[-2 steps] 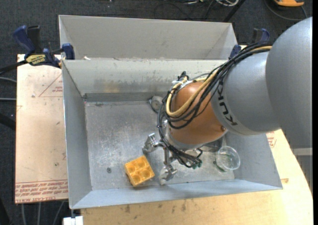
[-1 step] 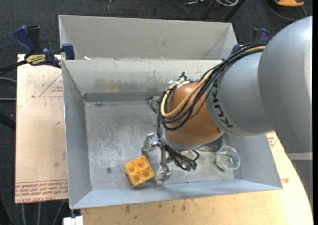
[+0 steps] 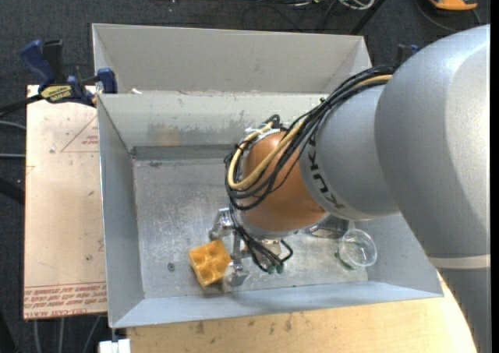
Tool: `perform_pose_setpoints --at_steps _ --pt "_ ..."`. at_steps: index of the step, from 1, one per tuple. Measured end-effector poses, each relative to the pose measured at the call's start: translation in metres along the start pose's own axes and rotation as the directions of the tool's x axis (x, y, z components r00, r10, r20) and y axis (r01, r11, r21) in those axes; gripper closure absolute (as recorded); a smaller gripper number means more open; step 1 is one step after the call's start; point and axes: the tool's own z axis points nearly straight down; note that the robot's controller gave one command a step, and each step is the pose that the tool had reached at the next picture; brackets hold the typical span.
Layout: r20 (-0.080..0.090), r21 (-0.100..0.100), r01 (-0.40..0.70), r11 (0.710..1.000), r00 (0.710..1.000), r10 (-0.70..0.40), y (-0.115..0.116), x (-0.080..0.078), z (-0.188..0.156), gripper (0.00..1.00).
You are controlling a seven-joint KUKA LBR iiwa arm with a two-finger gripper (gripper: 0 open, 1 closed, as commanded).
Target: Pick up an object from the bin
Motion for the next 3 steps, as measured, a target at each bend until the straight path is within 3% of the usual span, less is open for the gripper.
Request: perform_pose_setpoints --at_steps 1,2,3 --pt "-0.007 -0.001 0.179 0.984 0.984 -0.179 0.015 -0.002 0.000 1.00" --pt "-0.007 -0.001 0.179 0.984 0.984 -0.179 0.015 -0.002 0.000 1.00" --pt "-0.019 -0.004 0.222 0.975 0.975 -0.223 0.019 -0.017 -0.130 1.00"
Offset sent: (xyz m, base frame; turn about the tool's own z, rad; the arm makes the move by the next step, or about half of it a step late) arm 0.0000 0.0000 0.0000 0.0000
